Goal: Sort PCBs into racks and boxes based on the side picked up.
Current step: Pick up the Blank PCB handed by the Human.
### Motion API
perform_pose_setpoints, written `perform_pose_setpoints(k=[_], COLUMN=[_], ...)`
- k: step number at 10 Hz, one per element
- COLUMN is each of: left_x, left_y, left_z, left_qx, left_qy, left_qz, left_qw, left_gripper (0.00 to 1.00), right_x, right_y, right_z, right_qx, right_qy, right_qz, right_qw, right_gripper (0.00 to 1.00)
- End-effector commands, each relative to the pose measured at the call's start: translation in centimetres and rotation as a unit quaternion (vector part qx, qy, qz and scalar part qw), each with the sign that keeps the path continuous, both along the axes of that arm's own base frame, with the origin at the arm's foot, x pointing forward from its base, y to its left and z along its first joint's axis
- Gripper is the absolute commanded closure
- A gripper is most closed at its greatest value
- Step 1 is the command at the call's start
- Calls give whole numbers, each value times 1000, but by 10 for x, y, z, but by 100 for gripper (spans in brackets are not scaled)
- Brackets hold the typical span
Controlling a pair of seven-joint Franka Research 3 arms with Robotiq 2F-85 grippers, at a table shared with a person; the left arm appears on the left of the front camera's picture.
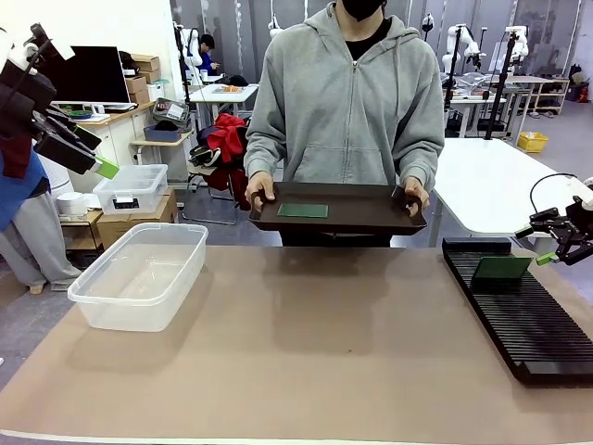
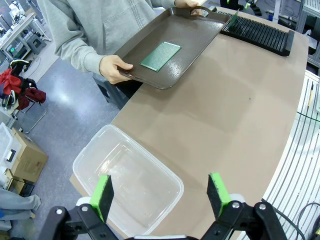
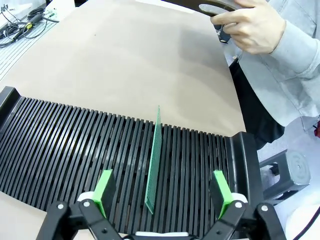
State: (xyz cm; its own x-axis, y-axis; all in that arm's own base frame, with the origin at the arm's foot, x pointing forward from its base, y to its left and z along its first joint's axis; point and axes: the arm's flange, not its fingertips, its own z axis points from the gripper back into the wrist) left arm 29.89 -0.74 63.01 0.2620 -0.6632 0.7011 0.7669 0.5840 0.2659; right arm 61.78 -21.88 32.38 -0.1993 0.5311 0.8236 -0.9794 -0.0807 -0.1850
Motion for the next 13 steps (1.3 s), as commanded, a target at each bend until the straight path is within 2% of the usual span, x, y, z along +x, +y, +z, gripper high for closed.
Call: perform_pose_setpoints(k=[1, 3, 4, 6, 7, 8, 9, 10, 11, 12, 13], left_x=[0, 0, 0, 0, 0, 0, 0, 0, 0, 0, 0], left_y=[1, 1, 1, 1, 1, 1, 1, 1, 1, 1, 1], left_z=[-2, -2, -2, -2, -2, -2, -2, -2, -2, -2, -2], left_qx=[2, 2, 2, 2, 2, 2, 2, 2, 2, 2, 2], left_qy=[5, 5, 5, 5, 5, 5, 5, 5, 5, 5, 5], left_qz=[-2, -2, -2, -2, -2, -2, -2, -2, -2, -2, -2], left_qw=[1000, 1000, 1000, 1000, 1000, 1000, 1000, 1000, 1000, 1000, 1000], left_gripper=[0, 0, 0, 0, 0, 0, 0, 0, 0, 0, 0], right_x=[1, 0, -3, -12, -19, -25, -33, -41, -49, -62, -78], right_y=[0, 0, 10, 34, 44, 53, 63, 69, 73, 78, 82], right_z=[0, 0, 17, 56, 77, 102, 124, 147, 165, 180, 193], right_qx=[2, 0, 5, -16, -33, -46, -59, -38, -39, -25, -17], right_qy=[-2, 0, 2, 17, 19, 32, 62, 66, 36, 35, 56], right_qz=[4, 0, 14, -20, -8, -23, -53, -63, -93, -106, -157], right_qw=[1000, 1000, 1000, 1000, 999, 998, 995, 995, 994, 993, 986], right_gripper=[0, 0, 0, 0, 0, 0, 0, 0, 0, 0, 0])
